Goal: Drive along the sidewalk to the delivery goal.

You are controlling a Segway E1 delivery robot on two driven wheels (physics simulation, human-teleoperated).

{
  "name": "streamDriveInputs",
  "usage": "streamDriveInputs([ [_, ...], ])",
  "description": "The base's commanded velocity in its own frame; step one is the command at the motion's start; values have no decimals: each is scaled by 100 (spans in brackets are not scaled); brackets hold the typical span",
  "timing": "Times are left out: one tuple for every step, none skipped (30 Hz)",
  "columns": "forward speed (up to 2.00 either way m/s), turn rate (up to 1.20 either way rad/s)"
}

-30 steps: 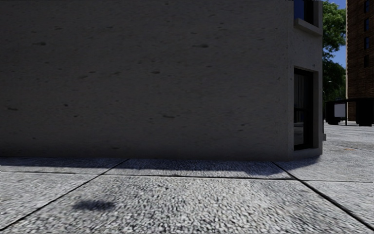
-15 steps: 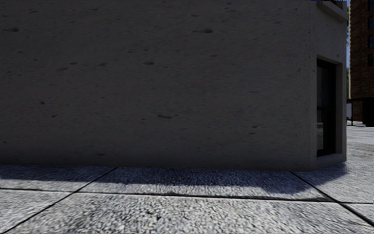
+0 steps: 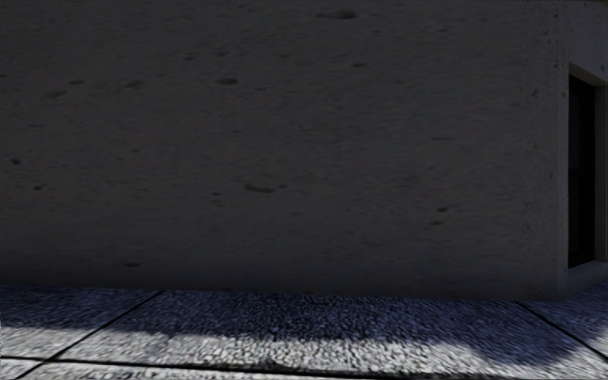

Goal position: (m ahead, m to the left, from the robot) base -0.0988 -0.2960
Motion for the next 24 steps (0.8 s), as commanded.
streamDriveInputs([
  [0, 0],
  [0, 0],
  [0, 0],
  [0, 0],
  [0, 0],
  [0, 0],
  [0, 0],
  [0, 0],
  [0, 0],
  [0, 0],
  [0, 0],
  [0, 0],
  [0, 0],
  [0, 0],
  [0, 0],
  [0, 0],
  [0, 0],
  [0, 0],
  [0, 0],
  [0, 0],
  [0, 0],
  [0, 0],
  [0, 0],
  [0, 0],
])
